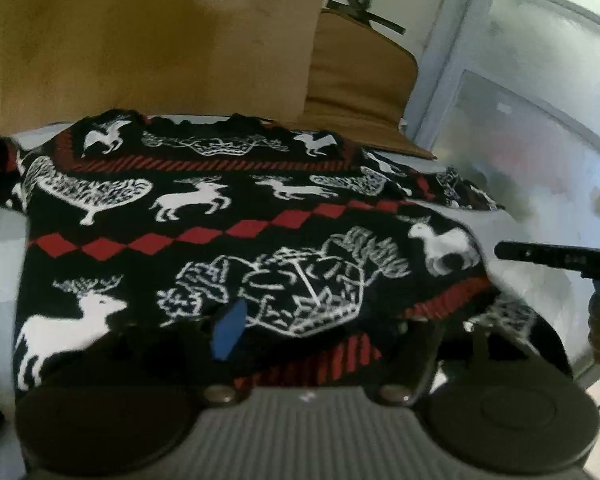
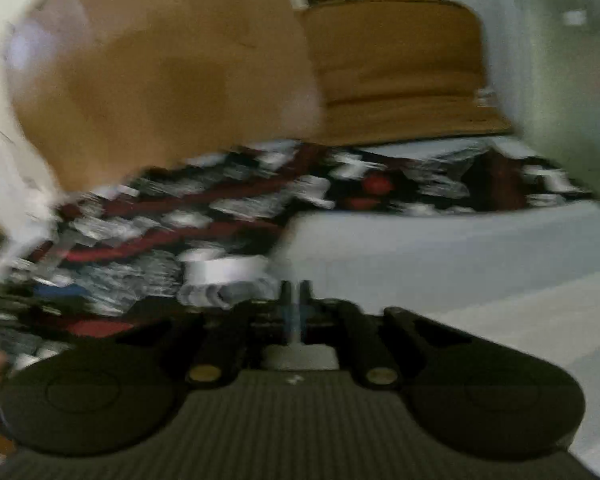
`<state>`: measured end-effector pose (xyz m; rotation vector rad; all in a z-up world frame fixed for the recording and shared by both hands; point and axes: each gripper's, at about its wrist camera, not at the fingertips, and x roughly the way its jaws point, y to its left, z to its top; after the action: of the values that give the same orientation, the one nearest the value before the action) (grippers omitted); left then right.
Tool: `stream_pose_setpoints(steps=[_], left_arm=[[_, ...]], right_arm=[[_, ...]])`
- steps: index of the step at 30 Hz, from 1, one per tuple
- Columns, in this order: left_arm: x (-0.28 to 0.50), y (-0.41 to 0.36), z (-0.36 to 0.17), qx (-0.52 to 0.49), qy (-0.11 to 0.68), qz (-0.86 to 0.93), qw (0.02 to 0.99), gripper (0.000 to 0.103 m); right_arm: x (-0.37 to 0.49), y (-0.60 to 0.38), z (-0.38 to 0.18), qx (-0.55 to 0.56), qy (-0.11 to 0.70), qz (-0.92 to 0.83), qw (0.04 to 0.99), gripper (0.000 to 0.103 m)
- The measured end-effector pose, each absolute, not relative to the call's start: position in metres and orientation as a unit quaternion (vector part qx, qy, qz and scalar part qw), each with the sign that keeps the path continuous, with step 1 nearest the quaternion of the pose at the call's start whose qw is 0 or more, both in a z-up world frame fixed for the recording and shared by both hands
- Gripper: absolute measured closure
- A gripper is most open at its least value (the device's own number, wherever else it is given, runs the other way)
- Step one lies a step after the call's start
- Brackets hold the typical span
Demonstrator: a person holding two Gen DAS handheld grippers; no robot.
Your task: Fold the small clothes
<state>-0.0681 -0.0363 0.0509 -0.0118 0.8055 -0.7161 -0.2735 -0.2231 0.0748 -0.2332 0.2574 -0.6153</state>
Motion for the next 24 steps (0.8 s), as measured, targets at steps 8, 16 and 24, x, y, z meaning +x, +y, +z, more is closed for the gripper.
stream_pose_setpoints(steps=[8,16,24], left_arm=[[-0.076,-0.041,0.05,0.018,0.381,-0.347,0.857,0.024],[-0.08,-0.043,0.05,0.032,0.379,-0.351,0.856,0.02],[-0.079,-0.042,0.051,0.03,0.38,-0.363,0.85,0.013]], right_arm=[[-0.339,-0.224,0.059,0.055,0.122,-0.178,0.975,0.052],[-0.33,-0.194,0.025,0.047,0.19,-0.164,0.967,0.095],[-0.341,-0.201,0.04,0.005,0.247,-0.244,0.938,0.087]])
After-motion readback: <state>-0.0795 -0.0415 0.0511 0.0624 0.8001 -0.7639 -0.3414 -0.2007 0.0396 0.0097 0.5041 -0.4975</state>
